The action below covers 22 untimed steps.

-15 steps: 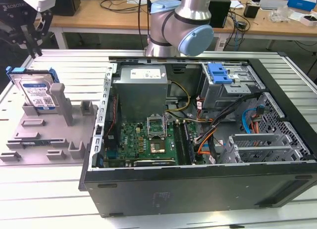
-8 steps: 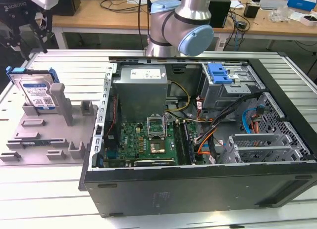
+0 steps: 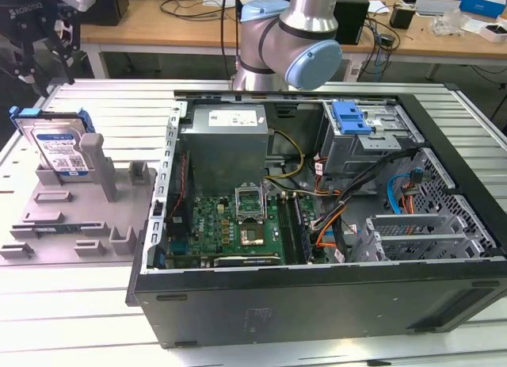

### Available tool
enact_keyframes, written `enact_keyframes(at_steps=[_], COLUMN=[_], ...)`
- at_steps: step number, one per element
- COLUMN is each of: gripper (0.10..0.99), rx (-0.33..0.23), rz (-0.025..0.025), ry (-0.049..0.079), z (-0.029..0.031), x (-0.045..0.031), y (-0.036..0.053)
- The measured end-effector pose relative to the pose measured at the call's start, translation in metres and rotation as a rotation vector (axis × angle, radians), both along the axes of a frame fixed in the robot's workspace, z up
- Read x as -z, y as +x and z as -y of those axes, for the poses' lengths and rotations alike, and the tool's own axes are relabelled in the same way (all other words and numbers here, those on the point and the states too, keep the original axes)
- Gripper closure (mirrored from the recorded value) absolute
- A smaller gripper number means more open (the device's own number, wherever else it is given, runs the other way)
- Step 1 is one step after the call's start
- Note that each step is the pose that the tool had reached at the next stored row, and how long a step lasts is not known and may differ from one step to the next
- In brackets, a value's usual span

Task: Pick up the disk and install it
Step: 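Pick up the disk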

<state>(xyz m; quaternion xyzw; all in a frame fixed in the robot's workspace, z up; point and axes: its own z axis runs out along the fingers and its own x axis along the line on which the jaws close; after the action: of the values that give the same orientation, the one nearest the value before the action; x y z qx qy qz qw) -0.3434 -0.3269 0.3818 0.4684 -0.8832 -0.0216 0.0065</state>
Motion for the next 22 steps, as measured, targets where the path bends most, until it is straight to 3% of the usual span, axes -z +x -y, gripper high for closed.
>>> enact_keyframes(at_steps=[6,9,10,11,12,13,19,22], gripper=[0.604,0.604,0.604,0.604,0.604,0.604,0.604,0.604], rx=[-0.198,-0.263,-0.276,-0.287,-0.302,-0.316,-0.323,-0.412], rz=[0.0014,0.0068,0.014,0.0247,0.0456,0.0577,0.056,0.0565], ry=[0.0,-0.001,-0.002,-0.003,-0.006,-0.008,-0.014,-0.013], z=[0.0,0.0,-0.0001,-0.0001,0.0,0.0,-0.0005,-0.0006], x=[0.0004,0.0009,0.0013,0.0014,0.0016,0.0018,0.0021,0.0037], y=[0.0001,0.0002,0.0001,0.0002,0.0002,0.0002,0.0002,0.0002])
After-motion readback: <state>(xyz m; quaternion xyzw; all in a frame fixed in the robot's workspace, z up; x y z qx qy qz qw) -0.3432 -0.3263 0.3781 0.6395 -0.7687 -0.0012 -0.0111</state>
